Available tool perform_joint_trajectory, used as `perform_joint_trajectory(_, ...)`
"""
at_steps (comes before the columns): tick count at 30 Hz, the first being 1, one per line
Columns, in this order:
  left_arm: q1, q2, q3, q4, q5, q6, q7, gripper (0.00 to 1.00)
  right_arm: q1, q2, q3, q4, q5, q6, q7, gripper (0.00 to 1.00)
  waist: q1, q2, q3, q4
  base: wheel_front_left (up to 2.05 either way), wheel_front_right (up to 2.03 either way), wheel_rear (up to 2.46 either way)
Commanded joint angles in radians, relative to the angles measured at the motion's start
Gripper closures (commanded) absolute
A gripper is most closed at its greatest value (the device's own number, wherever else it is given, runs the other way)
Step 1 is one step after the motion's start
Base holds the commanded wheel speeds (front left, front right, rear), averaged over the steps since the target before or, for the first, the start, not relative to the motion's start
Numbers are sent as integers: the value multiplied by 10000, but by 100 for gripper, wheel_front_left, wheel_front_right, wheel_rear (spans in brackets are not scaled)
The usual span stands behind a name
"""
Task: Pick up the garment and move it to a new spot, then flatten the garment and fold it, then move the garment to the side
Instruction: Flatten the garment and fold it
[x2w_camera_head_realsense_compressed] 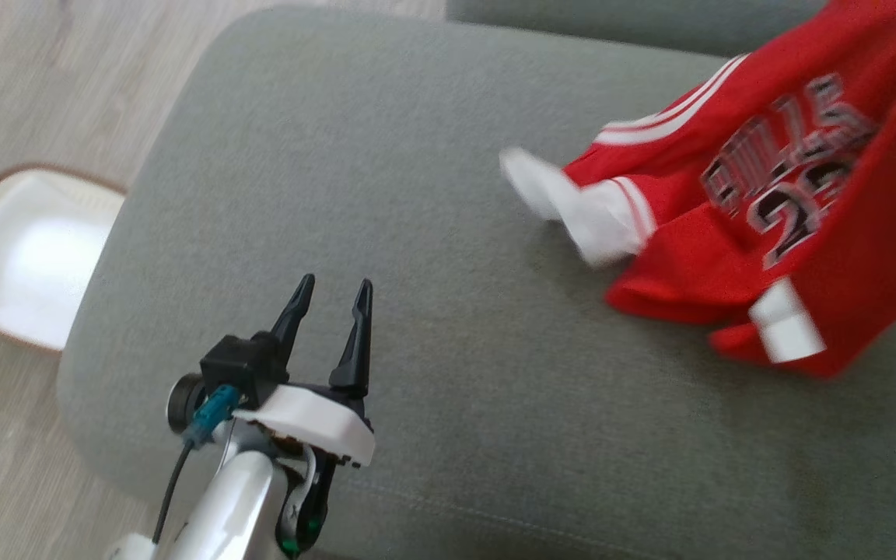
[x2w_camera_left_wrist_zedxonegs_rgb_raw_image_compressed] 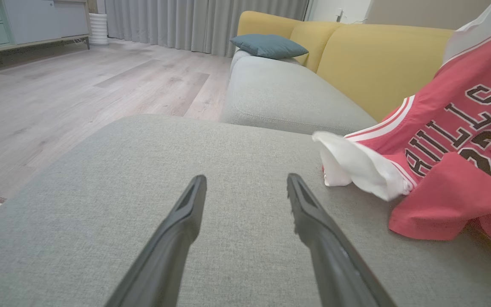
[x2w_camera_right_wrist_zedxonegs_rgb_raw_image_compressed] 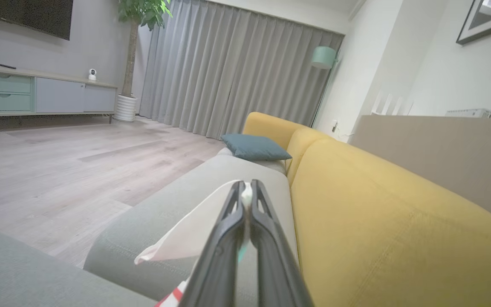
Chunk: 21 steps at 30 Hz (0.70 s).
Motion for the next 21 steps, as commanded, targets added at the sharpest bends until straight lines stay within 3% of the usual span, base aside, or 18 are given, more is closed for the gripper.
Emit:
perform_joint_trajectory(1, -515, 24, 209, -337, -129, -25, -122, 0, -881, -246, 246, 209, -218, 65, -241, 100, 0, 0, 460, 417, 0, 0, 0)
perform_joint_trajectory(3, -584, 23, 174, -346, -184, 14, -122, 0, -1413, -427, 429, 838, -478, 65, -334, 100, 0, 0, 656, 516, 0, 0, 0)
perform_joint_trajectory(4, -621, 23, 169, -355, -207, 25, -122, 0, -1645, -481, 471, 1155, -618, 65, -334, 69, 0, 0, 747, 547, 0, 0, 0)
perform_joint_trajectory(5, -655, 23, 164, -366, -225, 32, -122, 0, -1838, -499, 512, 1493, -755, 65, -280, 0, 0, 0, 825, 563, 0, 0, 0)
perform_joint_trajectory(12, -863, 22, 133, -455, -367, 140, -122, 0, -2598, -222, 537, 2833, -1162, 65, -584, 0, 0, 0, 1116, 368, 0, 0, 0)
perform_joint_trajectory(21, -900, 21, 516, -468, -202, 140, -122, 0, -2211, 698, 684, 3773, -593, 65, -1579, 0, 0, 0, 577, -659, 0, 0, 0)
